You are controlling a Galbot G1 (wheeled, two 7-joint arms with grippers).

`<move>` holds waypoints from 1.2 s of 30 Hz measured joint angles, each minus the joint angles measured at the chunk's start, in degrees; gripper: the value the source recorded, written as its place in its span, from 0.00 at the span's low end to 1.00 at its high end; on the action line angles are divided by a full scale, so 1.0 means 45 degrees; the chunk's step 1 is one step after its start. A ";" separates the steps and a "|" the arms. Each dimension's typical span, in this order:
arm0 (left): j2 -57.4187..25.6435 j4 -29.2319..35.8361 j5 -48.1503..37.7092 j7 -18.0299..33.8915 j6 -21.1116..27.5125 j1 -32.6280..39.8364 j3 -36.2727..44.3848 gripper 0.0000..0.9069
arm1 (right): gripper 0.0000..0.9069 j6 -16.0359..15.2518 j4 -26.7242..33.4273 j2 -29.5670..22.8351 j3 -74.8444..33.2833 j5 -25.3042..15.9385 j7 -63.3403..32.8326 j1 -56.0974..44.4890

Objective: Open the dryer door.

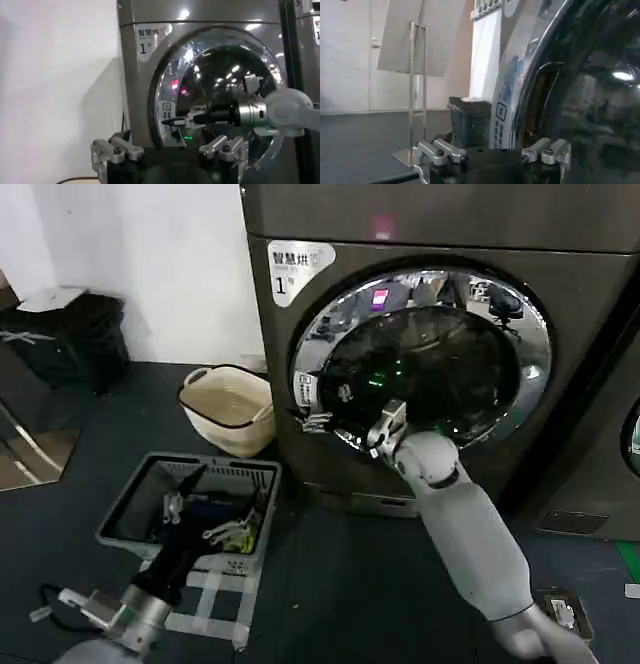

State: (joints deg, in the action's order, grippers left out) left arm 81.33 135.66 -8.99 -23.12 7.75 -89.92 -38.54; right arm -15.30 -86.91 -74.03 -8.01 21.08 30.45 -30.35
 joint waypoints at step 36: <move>-0.0023 0.0307 -0.0133 0.0005 0.0137 -0.0100 -0.0008 1.00 | 1.00 -0.1358 -0.0304 0.0032 0.0088 0.1714 0.0452 0.0131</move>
State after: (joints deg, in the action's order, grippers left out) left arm 81.23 137.04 -9.59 -23.09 8.37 -90.37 -38.58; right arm -21.41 -88.28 -73.89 -7.62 28.80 32.48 -29.76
